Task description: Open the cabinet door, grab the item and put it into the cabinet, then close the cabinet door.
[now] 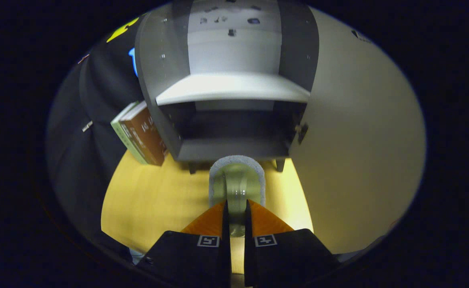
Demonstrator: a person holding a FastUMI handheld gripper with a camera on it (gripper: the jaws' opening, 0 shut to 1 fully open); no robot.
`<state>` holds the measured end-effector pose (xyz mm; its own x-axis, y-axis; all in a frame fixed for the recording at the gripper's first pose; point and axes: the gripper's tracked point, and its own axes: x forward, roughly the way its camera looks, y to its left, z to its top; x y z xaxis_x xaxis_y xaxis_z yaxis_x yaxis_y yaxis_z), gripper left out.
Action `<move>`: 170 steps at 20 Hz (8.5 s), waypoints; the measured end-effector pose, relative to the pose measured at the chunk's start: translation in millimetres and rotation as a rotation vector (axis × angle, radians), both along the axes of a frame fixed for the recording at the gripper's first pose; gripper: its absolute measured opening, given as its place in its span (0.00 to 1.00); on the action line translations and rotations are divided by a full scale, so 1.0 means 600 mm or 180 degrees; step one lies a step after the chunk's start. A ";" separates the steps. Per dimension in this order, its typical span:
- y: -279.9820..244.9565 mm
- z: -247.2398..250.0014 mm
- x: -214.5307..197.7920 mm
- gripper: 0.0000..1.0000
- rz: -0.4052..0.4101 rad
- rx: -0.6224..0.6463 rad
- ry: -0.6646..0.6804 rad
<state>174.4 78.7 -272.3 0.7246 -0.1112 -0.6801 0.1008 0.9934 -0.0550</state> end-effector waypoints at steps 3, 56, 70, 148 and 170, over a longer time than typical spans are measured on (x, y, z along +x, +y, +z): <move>0.022 0.101 0.048 0.17 0.0085 -0.0053 -0.0430; 0.070 0.356 0.118 0.91 0.0161 0.0018 -0.2094; -0.115 0.406 -0.204 0.99 -0.0733 -0.0282 -0.2395; 0.011 0.390 -0.172 0.98 0.0407 -0.0027 -0.2415; 0.018 0.379 -0.156 0.98 0.0376 -0.0017 -0.2371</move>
